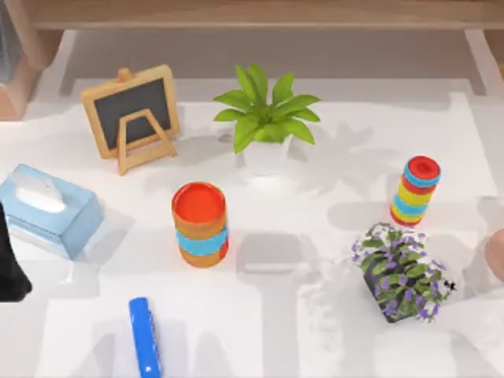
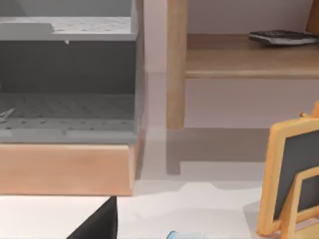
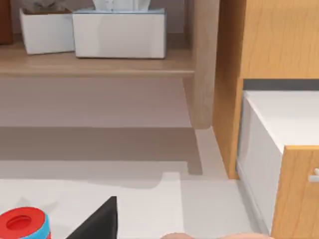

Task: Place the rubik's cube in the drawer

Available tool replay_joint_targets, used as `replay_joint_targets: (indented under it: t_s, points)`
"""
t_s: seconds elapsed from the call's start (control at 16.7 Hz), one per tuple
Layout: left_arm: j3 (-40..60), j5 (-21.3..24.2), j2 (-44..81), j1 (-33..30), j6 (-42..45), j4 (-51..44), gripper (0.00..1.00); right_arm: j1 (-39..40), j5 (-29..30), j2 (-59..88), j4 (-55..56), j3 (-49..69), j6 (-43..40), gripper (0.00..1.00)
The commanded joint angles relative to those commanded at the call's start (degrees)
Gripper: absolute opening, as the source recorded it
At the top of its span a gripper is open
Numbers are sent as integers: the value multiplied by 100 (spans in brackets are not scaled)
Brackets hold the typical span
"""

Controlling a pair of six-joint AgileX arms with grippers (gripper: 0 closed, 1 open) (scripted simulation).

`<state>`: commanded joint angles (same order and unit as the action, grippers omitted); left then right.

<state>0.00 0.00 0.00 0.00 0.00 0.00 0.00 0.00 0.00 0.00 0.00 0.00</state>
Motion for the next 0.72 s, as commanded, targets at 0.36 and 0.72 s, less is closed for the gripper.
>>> replay_joint_targets:
  t_s: [0.36, 0.72]
  points:
    - [0, 0, 0, 0, 0, 0, 100, 194, 238, 603, 74, 594, 6, 100]
    - [0, 0, 0, 0, 0, 0, 100, 907, 1057, 3245, 239, 2992, 81, 100]
